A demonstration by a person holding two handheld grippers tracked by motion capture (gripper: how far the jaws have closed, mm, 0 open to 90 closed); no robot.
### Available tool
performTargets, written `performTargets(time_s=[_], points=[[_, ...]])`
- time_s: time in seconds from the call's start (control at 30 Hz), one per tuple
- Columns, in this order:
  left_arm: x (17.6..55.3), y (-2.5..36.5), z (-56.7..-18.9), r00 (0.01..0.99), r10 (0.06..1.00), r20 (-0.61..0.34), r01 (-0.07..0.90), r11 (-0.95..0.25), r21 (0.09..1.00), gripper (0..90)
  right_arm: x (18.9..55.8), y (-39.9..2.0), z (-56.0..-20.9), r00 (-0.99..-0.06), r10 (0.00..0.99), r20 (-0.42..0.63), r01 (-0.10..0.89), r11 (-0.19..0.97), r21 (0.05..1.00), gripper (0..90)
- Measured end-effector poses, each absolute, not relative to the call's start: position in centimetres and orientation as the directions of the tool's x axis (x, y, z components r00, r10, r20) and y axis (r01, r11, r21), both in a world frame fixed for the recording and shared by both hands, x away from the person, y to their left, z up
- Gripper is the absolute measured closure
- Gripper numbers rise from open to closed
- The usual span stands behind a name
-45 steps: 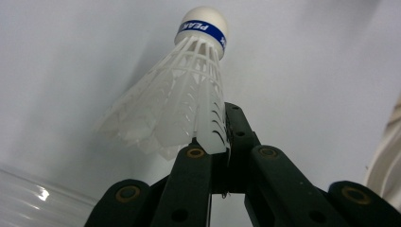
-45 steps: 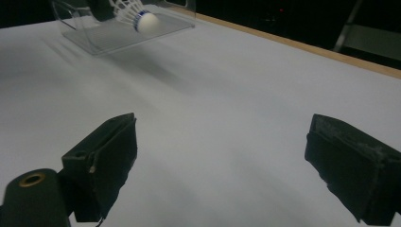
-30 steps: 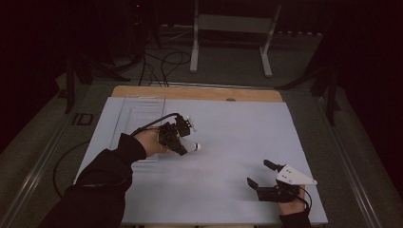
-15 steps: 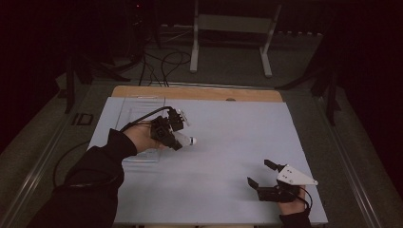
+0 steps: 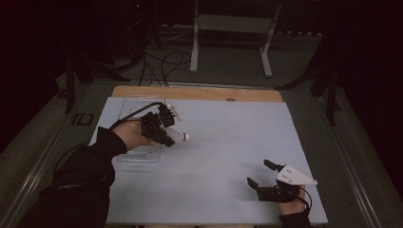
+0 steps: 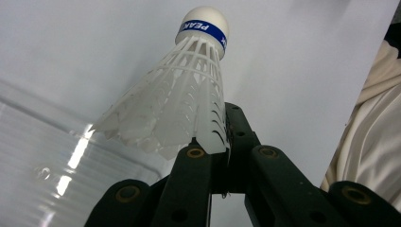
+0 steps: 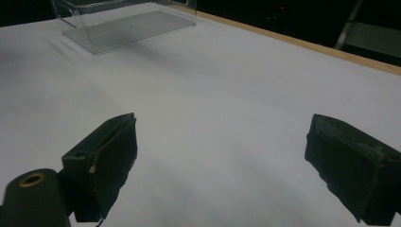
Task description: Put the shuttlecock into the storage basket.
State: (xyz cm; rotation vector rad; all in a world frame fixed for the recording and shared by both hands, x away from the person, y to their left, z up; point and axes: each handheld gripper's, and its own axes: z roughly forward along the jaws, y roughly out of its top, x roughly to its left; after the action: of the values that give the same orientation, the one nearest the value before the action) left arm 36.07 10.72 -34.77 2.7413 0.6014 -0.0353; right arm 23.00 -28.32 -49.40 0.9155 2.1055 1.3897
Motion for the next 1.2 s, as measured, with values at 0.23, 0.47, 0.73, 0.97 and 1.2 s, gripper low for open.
performTargets(time_s=[0.23,0.47,0.73,0.97,1.2], points=[[36.3,12.3,-34.1,0.899,0.428,-0.093,0.434,-0.844,0.314,90.0,23.0,-28.4,-49.3,-0.677,0.736,-0.009,0.275,0.263,0.925,10.2],[36.1,14.0,-33.5,0.891,0.445,-0.085,0.448,-0.836,0.318,90.0,23.0,-28.3,-49.4,-0.676,0.737,-0.013,0.276,0.269,0.923,10.2],[36.1,16.3,-33.3,0.882,0.46,-0.099,0.466,-0.823,0.325,90.0,23.0,-28.3,-49.4,-0.677,0.736,-0.011,0.278,0.27,0.922,10.2],[36.1,17.9,-33.4,0.882,0.463,-0.093,0.466,-0.822,0.326,90.0,23.0,-28.2,-49.5,-0.677,0.736,-0.011,0.282,0.274,0.92,10.2],[36.1,19.3,-33.4,0.897,0.437,-0.069,0.432,-0.831,0.351,90.0,23.0,-28.2,-49.5,-0.676,0.737,-0.01,0.283,0.273,0.919,10.2]])
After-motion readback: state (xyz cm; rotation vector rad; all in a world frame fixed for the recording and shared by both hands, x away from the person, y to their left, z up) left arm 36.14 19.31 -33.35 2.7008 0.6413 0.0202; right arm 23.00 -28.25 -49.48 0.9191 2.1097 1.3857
